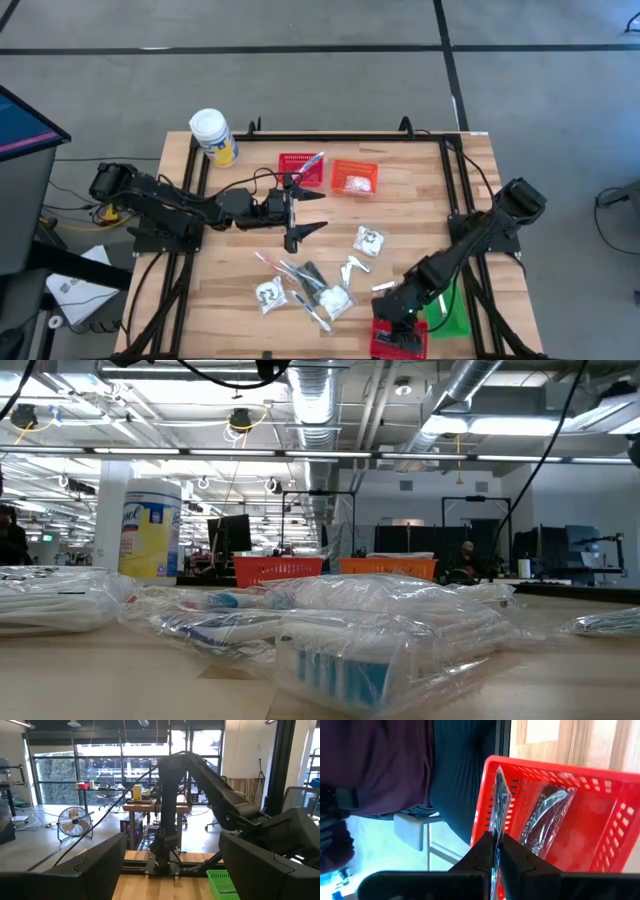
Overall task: Pick & Place Travel size toiletries
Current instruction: Put the black hair comb into the bottom red bin, then put the blue toothbrush into the top red bin
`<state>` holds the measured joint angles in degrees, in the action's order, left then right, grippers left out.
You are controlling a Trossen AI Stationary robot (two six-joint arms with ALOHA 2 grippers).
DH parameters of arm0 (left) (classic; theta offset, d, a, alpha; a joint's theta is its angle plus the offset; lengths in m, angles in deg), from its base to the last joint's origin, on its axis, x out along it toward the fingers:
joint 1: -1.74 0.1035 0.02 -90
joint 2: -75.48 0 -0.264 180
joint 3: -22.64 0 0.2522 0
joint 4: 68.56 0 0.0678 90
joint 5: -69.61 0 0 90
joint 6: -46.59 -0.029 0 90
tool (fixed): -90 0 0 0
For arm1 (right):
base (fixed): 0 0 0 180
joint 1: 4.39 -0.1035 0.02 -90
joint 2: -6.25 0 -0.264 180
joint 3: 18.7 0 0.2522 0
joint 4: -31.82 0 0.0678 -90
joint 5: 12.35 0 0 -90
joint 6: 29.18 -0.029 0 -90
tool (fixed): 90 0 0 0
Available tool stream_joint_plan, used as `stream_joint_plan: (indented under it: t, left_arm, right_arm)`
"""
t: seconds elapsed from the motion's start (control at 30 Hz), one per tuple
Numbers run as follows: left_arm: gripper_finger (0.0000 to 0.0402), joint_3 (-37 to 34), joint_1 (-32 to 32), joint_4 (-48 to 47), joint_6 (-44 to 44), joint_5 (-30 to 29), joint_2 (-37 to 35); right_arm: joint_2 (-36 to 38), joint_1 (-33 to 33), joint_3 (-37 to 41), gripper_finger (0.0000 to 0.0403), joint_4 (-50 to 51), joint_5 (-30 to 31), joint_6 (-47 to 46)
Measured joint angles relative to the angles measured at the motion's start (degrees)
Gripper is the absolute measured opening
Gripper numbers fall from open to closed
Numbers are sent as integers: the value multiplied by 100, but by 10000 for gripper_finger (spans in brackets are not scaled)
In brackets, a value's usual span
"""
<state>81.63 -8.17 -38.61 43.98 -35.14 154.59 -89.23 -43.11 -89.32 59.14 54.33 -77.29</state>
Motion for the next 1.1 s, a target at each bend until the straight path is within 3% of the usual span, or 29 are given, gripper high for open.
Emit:
stream_joint_plan:
  t: [0.23,0.77,0.9,1.1]
  left_arm:
    - [315,0,2,1,-2,0,0]
    - [315,0,2,0,-7,0,0]
    - [315,0,2,0,-7,0,0]
    - [315,0,2,2,-9,0,0]
  right_arm:
    - [0,37,42,26,49,-69,-41]
    - [197,167,39,144,305,-24,-10]
    - [573,205,40,146,676,399,79]
    - [1354,261,37,114,968,1560,681]
